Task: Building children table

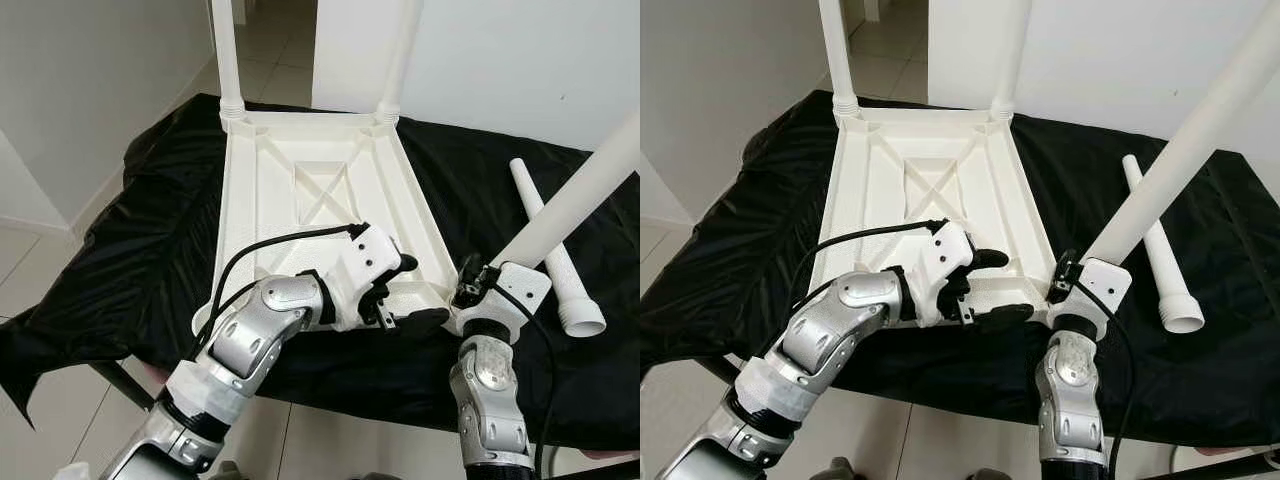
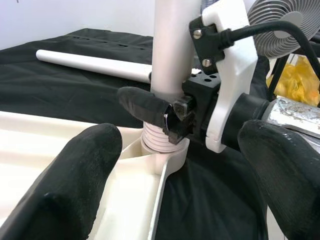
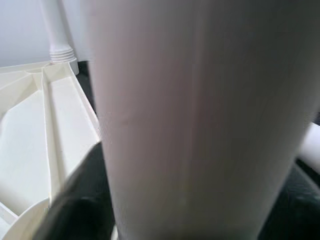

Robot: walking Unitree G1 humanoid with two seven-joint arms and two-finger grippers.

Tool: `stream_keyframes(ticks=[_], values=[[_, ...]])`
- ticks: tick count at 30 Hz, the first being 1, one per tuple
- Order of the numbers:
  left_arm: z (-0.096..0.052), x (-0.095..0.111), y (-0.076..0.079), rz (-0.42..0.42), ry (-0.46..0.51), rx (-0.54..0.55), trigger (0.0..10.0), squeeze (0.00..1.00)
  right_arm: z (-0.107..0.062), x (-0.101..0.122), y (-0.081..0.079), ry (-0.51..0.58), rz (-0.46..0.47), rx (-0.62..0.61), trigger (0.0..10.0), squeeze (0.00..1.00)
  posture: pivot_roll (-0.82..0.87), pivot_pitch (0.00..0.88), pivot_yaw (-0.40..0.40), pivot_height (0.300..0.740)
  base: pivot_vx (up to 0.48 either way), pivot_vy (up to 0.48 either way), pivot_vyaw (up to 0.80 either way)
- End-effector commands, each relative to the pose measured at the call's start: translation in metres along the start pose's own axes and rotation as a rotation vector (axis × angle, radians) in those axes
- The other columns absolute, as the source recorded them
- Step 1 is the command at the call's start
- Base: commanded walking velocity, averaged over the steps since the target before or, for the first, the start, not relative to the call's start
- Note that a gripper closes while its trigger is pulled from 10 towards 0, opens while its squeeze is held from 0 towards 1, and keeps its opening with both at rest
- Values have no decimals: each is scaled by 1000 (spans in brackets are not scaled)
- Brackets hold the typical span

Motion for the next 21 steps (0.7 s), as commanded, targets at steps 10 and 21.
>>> stream_keyframes(ticks=[10,21], values=[[1,3,0,-4,12,-13,10000,0,11,16,-1,68,3,194,10000,0,16,0,-30,740,0,0,0],[2,5,0,2,18,-12,10000,0,16,14,-7,42,-42,431,10000,0,20,0,-34,740,0,0,0]])
Point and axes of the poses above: a point about 5 cm out from each wrist's last joint towards the gripper, its own z axis pointing out of the wrist towards the gripper, its own x axis along the axis of the wrist's last joint, y = z × x, the point moved 6 cm from there along z, pointing out of the wrist towards the gripper, and after that the axes turned 1 degree about -z, right-handed, at the moved point
